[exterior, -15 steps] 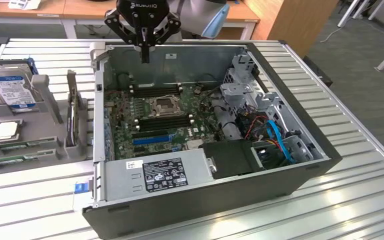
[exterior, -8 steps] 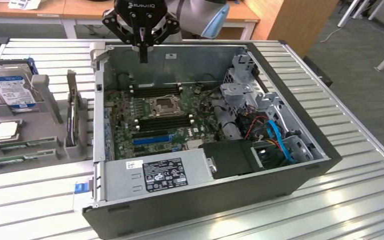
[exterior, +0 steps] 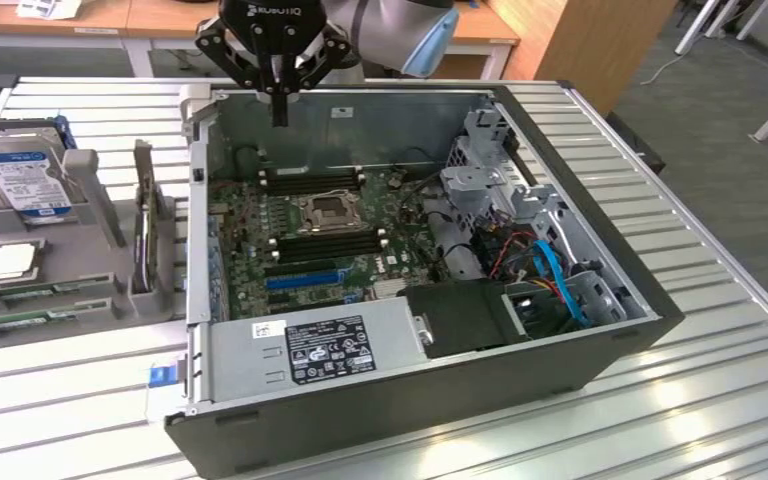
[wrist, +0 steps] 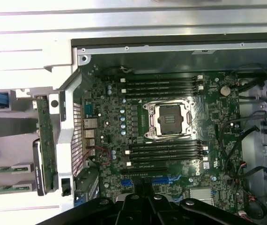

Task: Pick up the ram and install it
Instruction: 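Reach for the ram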

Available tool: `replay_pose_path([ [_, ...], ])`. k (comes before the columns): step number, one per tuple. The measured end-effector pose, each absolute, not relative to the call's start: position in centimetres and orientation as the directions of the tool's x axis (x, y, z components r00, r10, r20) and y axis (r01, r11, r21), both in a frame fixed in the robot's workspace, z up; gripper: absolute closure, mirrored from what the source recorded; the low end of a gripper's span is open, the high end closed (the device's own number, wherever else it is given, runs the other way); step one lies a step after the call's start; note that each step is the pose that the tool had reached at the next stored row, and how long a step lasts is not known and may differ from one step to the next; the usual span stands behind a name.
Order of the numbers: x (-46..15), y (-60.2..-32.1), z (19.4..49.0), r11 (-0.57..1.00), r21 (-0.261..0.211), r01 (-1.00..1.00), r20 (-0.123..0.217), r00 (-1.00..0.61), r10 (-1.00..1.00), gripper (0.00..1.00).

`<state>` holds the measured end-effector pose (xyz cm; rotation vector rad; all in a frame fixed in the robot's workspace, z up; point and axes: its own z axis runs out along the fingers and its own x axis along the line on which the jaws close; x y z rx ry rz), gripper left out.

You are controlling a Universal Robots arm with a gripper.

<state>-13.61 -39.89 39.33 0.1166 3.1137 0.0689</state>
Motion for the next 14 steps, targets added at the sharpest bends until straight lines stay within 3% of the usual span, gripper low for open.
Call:
replay_pose_path([
  [14,-14.9,-39.9,39.3,0.996,0.045,0.074,-0.023,-0.997,0.075,0.9],
])
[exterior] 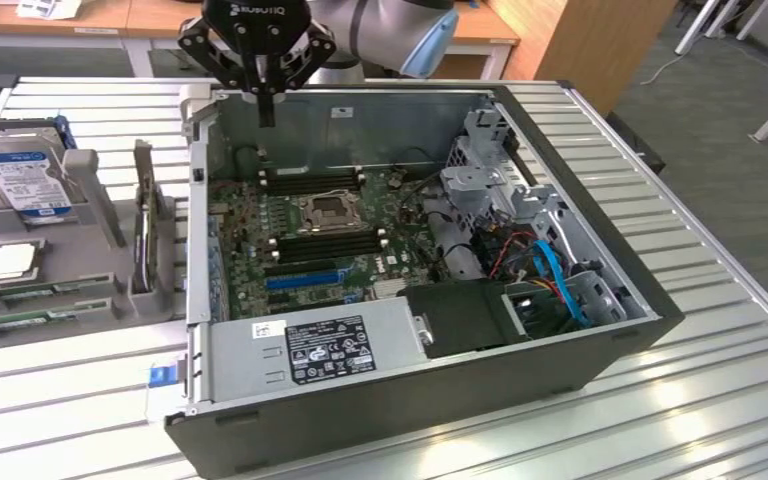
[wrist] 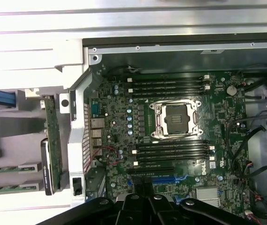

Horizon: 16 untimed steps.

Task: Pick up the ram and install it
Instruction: 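Reach for the ram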

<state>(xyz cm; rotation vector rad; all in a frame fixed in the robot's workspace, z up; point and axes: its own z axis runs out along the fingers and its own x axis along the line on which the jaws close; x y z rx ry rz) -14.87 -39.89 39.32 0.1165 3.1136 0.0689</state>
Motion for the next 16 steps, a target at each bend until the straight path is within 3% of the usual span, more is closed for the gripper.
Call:
replay_pose_path([
  [16,-16.3,-39.9,39.3,0.996,0.045,0.074,-0.023,-0.997,0.075,0.9],
])
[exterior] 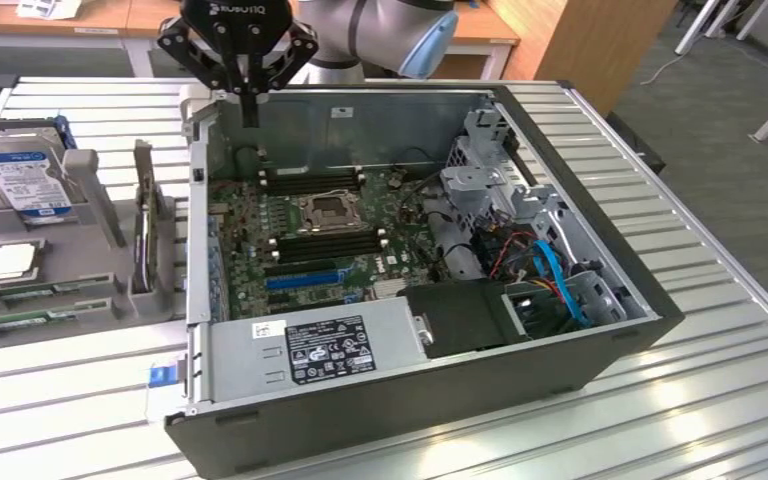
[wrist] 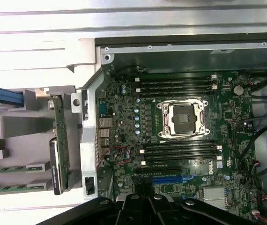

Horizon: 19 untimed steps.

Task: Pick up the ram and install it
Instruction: 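Reach for the ram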

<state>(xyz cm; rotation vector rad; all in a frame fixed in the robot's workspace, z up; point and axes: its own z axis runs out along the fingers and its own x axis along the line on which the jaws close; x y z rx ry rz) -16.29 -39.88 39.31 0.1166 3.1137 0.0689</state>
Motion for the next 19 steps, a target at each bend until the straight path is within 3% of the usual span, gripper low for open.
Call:
replay_pose_path([
  [19,-18.1,-39.9,39.3,0.996,0.045,0.074,-0.023,-0.997,0.075,0.9],
])
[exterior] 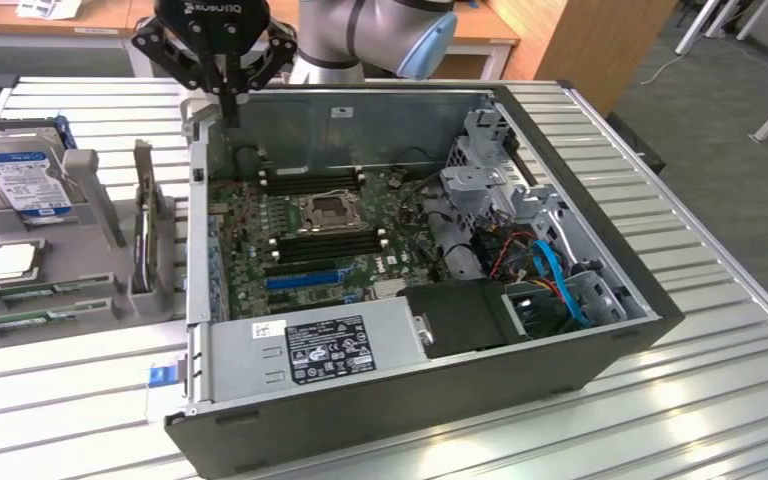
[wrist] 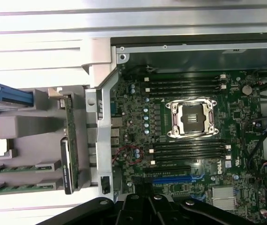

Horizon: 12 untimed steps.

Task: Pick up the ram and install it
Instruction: 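Reach for the ram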

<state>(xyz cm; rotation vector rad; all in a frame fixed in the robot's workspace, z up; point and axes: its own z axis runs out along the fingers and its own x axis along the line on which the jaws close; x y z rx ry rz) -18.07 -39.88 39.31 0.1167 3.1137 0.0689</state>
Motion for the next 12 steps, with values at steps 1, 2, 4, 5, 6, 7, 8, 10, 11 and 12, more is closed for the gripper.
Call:
replay_pose_path([
  [1,-18.2,-39.9,39.3,0.996,0.045,0.074,-0.023,-0.997,0.075,0.9],
  [2,-18.3,-39.9,39.3,0.996,0.045,0.074,-0.023,-0.997,0.075,0.9],
  [4,-18.5,-39.9,39.3,0.996,0.045,0.074,-0.023,-0.997,0.075,0.9],
  [5,-18.6,-39.9,39.3,0.996,0.045,0.074,-0.023,-0.997,0.075,0.9],
  [6,-18.7,-39.9,39.3,0.996,0.045,0.074,-0.023,-0.997,0.075,0.9],
  [7,-18.8,-39.9,39.3,0.996,0.045,0.074,-0.023,-0.997,0.075,0.9],
  [8,-19.0,-39.9,39.3,0.996,0.045,0.074,-0.023,-0.997,0.075,0.9],
  [10,-19.2,-39.9,39.3,0.996,0.045,0.074,-0.023,-0.997,0.075,0.9],
  [11,-19.3,-39.9,39.3,0.996,0.045,0.074,-0.023,-0.997,0.075,0.9],
  [12,-19.4,-39.9,39.3,0.996,0.045,0.074,-0.023,-0.997,0.075,0.9],
])
